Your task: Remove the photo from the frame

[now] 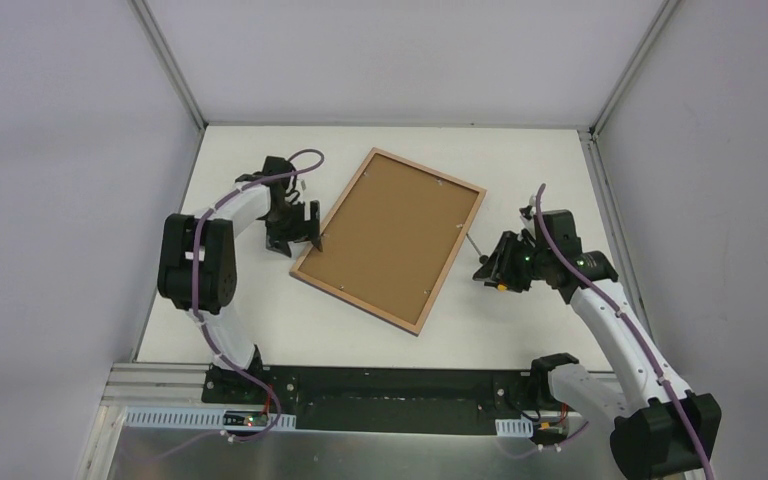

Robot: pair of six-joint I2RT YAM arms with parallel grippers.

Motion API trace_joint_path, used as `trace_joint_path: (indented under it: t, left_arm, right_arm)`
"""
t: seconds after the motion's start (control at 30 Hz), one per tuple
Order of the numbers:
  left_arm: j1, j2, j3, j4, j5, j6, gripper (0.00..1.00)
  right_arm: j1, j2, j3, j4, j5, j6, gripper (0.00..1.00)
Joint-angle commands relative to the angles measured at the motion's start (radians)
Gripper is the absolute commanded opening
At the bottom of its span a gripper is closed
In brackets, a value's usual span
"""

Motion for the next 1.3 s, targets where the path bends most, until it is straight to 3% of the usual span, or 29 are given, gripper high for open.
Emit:
trace_joint_path:
  t: [0.0,0.1,0.17,0.23,0.43,0.8,0.97,1.07,1.17,1.27]
  left_arm:
    - [0.019,0.054,0.045,-0.011,0.139,0.073,0.78]
    - [0.018,0.092,0.034,-0.008,0.164,0.045,0.67]
    - [0.012,0.102,0.014,-0.003,0.169,0.008,0.53]
    - [-0.006,0.076,-0.024,0.009,0.107,-0.04,0.45]
    - [-0.058,-0.081,-0.18,0.059,0.006,-0.225,0.33]
    - [-0.159,-0.277,-0.385,0.112,0.026,-0.491,0.39]
    - [-0.16,-0.317,-0.357,0.114,0.057,-0.429,0.61]
    - [-0.143,-0.302,-0.331,0.108,0.07,-0.393,0.68]
    - [-0.115,-0.254,-0.318,0.11,0.108,-0.366,0.68]
    - [-0.111,-0.208,-0.29,0.112,0.145,-0.325,0.61]
  right_arm:
    - [0.008,0.006,0.066,-0.003,-0.026,-0.018,0.0]
    - [0.007,0.011,0.054,0.013,-0.029,-0.013,0.0]
    - [0.008,0.02,0.042,0.028,-0.03,-0.005,0.0]
    - [0.009,0.024,0.031,0.04,-0.022,0.004,0.0]
    - [0.017,0.04,0.012,0.076,0.026,0.015,0.0]
    - [0.045,0.202,0.045,0.153,0.142,-0.02,0.0]
    - [0.046,0.21,0.034,0.196,0.213,-0.011,0.0]
    - [0.054,0.216,0.024,0.228,0.194,0.012,0.0]
    - [0.064,0.214,0.016,0.243,0.218,0.047,0.0]
    - [0.078,0.228,0.019,0.249,0.241,0.074,0.0]
